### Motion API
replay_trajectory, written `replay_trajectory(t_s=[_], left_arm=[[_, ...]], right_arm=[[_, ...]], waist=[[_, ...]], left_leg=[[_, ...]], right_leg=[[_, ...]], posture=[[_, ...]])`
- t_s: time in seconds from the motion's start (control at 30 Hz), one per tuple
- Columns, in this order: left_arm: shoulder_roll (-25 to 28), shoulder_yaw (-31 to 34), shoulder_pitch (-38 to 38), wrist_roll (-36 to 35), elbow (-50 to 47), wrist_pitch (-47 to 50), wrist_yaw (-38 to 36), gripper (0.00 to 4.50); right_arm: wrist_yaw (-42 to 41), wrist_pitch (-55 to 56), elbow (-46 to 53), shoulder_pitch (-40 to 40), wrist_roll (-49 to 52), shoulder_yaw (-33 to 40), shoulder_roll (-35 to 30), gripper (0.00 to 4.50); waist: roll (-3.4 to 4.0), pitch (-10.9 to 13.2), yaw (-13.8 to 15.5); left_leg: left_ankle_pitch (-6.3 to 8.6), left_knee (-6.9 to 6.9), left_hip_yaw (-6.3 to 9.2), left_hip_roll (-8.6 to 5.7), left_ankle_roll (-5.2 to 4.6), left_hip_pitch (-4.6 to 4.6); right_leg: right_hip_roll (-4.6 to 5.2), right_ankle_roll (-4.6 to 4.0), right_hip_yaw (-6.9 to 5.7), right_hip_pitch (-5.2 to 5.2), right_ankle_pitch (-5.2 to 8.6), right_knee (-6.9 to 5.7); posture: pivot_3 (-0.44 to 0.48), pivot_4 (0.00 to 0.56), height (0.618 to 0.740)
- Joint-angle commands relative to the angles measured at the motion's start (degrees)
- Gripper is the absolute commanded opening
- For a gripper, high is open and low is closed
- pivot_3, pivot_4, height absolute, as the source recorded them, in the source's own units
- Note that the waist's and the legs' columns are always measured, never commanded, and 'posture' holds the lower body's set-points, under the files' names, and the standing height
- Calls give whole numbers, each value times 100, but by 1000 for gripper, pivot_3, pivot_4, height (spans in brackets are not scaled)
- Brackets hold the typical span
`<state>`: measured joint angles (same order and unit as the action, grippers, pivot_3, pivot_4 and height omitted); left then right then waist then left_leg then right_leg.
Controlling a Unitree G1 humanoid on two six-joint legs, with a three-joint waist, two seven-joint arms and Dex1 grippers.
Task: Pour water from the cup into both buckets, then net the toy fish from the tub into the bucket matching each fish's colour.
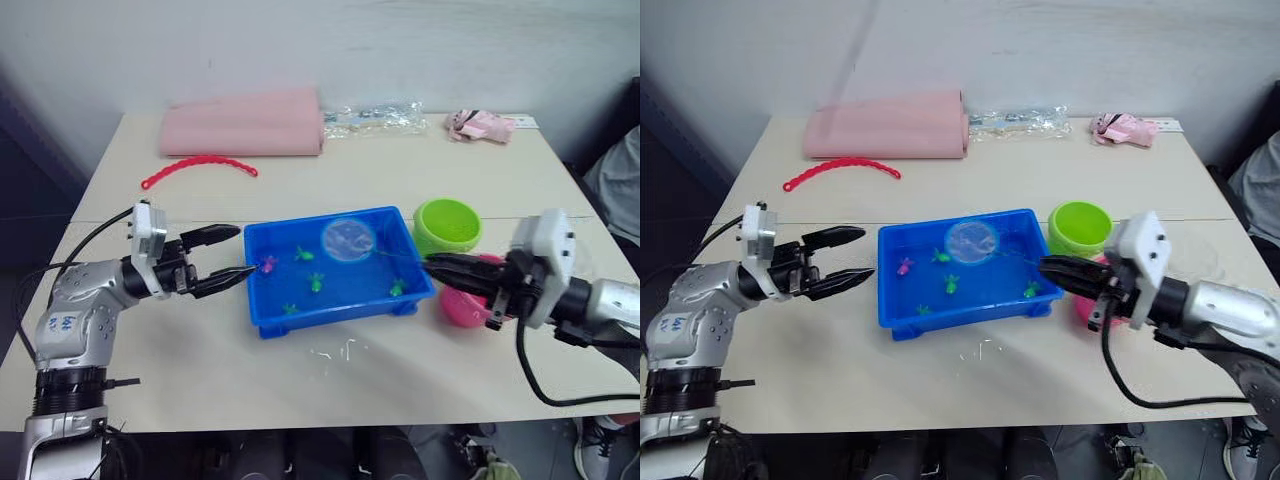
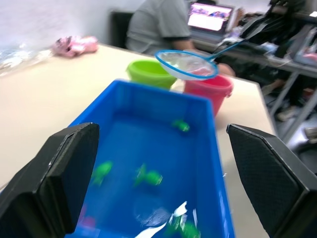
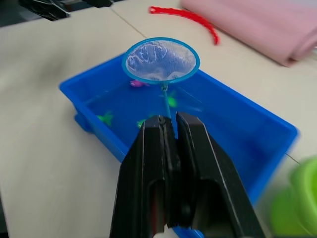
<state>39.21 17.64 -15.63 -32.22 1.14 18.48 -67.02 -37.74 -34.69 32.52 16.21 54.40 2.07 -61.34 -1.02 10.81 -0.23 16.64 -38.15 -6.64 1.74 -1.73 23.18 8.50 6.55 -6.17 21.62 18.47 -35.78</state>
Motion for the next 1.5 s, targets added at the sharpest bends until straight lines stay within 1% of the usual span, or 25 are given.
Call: replay_trajectory(t_s=[0.03,0.17,0.3,0.43,0.53,0.63,0.67,0.8,0.9,1.1,1.33,1.5], left_arm=[[443,362,465,-62,-184,-23,-203,4475],[671,474,823,-114,-341,-73,-265,4475],[887,494,965,-98,-465,-39,-359,4475],[1172,491,1016,-99,-519,40,-517,4475],[1355,393,857,-106,-487,152,-567,4475],[1523,234,471,-77,-330,453,-475,4475],[1582,160,275,-74,-272,714,-338,4475],[1732,0,-158,-31,-163,1421,35,4475],[1902,-152,-359,79,-72,1559,-9,4475],[2007,-533,-960,635,368,1038,8,4475],[2196,-1130,-1602,1155,1029,502,-564,4475],[2158,-1364,-1962,1255,1284,516,-841,4475]], right_arm=[[-350,-216,-432,964,-1235,-1080,202,0],[-534,-378,-872,1602,-1907,-1744,746,0],[-799,-179,-1209,1857,-2685,-2250,1083,0],[-897,-132,-1501,2035,-3258,-2531,1428,0],[-826,-170,-1735,2164,-3673,-2709,1715,0],[-799,-320,-1935,2378,-3968,-2917,2102,0],[-781,-398,-2003,2451,-4036,-2967,2263,0],[-763,-624,-2159,2576,-4180,-2990,2714,0],[-689,-718,-2369,2693,-4326,-3045,3099,0],[-499,-827,-2757,2852,-4659,-3114,3720,0],[-336,-639,-3162,2918,-4772,-2910,4351,0],[-309,-176,-3174,2688,-4713,-2658,4604,0]], waist=[[-1,0,-51],[2,1,-46],[1,1,-15],[1,0,-29],[1,0,-45],[1,0,-68],[1,0,-82],[0,0,-135],[-1,0,-172],[-1,0,-170],[-1,-1,-175],[-2,-1,-195]], left_leg=[[1,0,-6,2,1,-1],[2,8,-11,3,4,2],[1,8,-24,0,5,12],[2,9,-34,0,5,11],[1,10,-37,0,6,12],[0,10,-40,1,8,13],[-2,10,-41,1,10,15],[-3,10,-53,0,11,29],[-5,10,-62,3,11,32],[-7,12,-76,11,15,32],[-6,13,-90,12,16,34],[-6,13,-99,23,19,40]], right_leg=[[-1,1,-3,5,0,-1],[0,0,-9,17,0,-3],[-2,1,-18,34,0,-12],[-7,2,-14,40,-1,-16],[-10,2,-12,47,-1,-21],[-21,2,-9,52,-1,-26],[-28,2,-8,56,-1,-28],[-35,2,0,80,-1,-72],[-42,2,1,88,-1,-73],[-54,1,10,98,0,-75],[-58,1,20,108,0,-76],[-72,1,29,119,0,-79]], posture=[[0,150,740],[0,150,740],[0,150,740],[0,150,740],[0,150,740],[0,150,740],[0,150,740],[0,150,740],[0,150,740],[0,150,740],[0,150,740],[0,150,740]])
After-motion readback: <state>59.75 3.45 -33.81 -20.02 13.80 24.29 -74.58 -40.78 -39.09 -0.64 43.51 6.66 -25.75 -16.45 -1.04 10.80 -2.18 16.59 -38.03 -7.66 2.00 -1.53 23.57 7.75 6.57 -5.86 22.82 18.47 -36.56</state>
